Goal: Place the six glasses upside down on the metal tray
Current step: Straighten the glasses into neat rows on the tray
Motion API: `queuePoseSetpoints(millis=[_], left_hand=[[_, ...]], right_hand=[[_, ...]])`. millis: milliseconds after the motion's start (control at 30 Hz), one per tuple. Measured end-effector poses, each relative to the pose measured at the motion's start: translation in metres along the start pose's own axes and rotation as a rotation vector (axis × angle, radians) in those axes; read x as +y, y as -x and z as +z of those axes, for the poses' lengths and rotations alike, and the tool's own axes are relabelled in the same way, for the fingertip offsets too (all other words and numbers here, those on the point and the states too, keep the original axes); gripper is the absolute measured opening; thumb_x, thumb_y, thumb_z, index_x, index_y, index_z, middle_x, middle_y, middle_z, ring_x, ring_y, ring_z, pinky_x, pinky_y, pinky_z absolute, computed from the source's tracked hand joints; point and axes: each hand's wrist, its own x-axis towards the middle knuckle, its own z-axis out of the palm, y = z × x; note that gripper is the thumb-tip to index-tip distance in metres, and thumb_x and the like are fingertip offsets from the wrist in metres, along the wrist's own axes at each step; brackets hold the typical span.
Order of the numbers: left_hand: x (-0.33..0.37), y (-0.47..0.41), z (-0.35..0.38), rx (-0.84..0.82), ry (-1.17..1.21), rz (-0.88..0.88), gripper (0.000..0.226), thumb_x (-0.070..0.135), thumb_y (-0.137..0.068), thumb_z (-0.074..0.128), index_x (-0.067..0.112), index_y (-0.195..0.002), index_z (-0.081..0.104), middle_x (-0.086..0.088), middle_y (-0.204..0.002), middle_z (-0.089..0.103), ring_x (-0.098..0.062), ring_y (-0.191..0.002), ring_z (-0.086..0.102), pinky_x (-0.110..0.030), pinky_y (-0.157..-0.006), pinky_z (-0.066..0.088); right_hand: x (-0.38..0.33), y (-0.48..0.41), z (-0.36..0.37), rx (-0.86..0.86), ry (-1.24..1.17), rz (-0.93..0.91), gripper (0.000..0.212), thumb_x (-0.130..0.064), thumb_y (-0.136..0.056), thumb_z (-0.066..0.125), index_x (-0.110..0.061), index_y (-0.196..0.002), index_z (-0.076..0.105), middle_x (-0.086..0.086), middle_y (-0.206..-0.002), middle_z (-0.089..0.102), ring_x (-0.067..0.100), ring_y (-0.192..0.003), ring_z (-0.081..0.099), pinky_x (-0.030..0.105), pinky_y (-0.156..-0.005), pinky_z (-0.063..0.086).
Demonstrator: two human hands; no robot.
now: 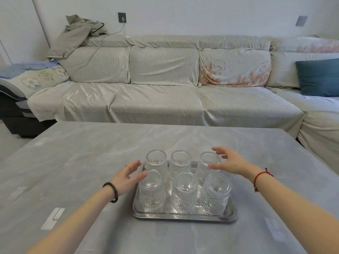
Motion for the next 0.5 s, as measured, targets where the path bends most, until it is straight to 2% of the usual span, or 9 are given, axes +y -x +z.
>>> queuePoseSetpoints(millis=[67, 133, 200, 300, 333, 433, 500], left_hand=[[-0.004, 0.014, 0.005, -0.021, 0.029, -0.005, 0.121, 0.070, -0.036, 0.066, 0.013, -0.137, 0.030, 0.003, -0.140, 0.039, -0.012, -0.130, 0.036, -0.038, -0.112, 0.027], [-0.009, 0.021, 0.010, -0.063, 0.026, 0.002, 0.132, 0.082, -0.022, 0.064, 0.022, -0.133, 0.030, 0.010, -0.131, 0.039, -0.007, -0.125, 0.035, -0.037, -0.112, 0.025], [-0.015, 0.024, 0.014, -0.094, 0.034, 0.011, 0.119, 0.082, -0.019, 0.066, 0.032, -0.122, 0.033, 0.014, -0.125, 0.043, -0.005, -0.123, 0.036, -0.033, -0.111, 0.025], [-0.018, 0.028, 0.020, -0.124, 0.009, 0.010, 0.104, 0.078, -0.018, 0.069, 0.043, -0.109, 0.034, 0.025, -0.115, 0.046, 0.000, -0.118, 0.040, -0.018, -0.103, 0.028], [-0.019, 0.028, 0.021, -0.125, -0.009, 0.012, 0.105, 0.078, -0.018, 0.069, 0.042, -0.110, 0.034, 0.025, -0.115, 0.047, 0.000, -0.117, 0.041, -0.015, -0.101, 0.028], [-0.021, 0.029, 0.024, -0.112, -0.040, 0.036, 0.119, 0.079, -0.020, 0.069, 0.031, -0.123, 0.034, 0.014, -0.121, 0.049, -0.005, -0.122, 0.041, -0.017, -0.103, 0.026], [-0.020, 0.030, 0.024, -0.102, -0.039, 0.047, 0.124, 0.080, -0.018, 0.068, 0.028, -0.126, 0.034, 0.020, -0.117, 0.048, -0.001, -0.119, 0.042, -0.012, -0.100, 0.026]], right_hand=[[0.001, 0.000, 0.002, -0.029, -0.042, 0.029, 0.071, -0.027, -0.070, 0.076, -0.017, -0.130, 0.039, 0.011, -0.134, 0.046, 0.027, -0.117, 0.049, 0.037, -0.096, 0.043], [0.001, 0.000, 0.004, -0.025, -0.074, 0.038, 0.071, -0.025, -0.069, 0.076, -0.017, -0.130, 0.040, 0.012, -0.133, 0.048, 0.028, -0.111, 0.053, 0.038, -0.092, 0.049], [-0.001, 0.000, 0.007, -0.020, -0.090, 0.041, 0.072, -0.024, -0.069, 0.077, -0.016, -0.130, 0.039, 0.012, -0.132, 0.047, 0.028, -0.110, 0.054, 0.039, -0.089, 0.051], [-0.002, 0.000, 0.009, -0.015, -0.084, 0.031, 0.075, -0.025, -0.067, 0.078, -0.015, -0.130, 0.039, 0.011, -0.133, 0.048, 0.027, -0.110, 0.054, 0.043, -0.095, 0.049], [-0.003, 0.000, 0.010, -0.016, -0.086, 0.028, 0.075, -0.026, -0.067, 0.078, -0.015, -0.131, 0.039, 0.010, -0.133, 0.048, 0.026, -0.110, 0.054, 0.043, -0.097, 0.047], [-0.004, -0.003, 0.011, -0.022, -0.081, 0.007, 0.075, -0.027, -0.068, 0.077, -0.015, -0.131, 0.039, 0.010, -0.133, 0.048, 0.025, -0.110, 0.054, 0.039, -0.097, 0.046], [-0.003, -0.003, 0.012, -0.026, -0.075, 0.007, 0.075, -0.030, -0.068, 0.077, -0.017, -0.131, 0.038, 0.010, -0.135, 0.047, 0.026, -0.114, 0.052, 0.040, -0.099, 0.045]])
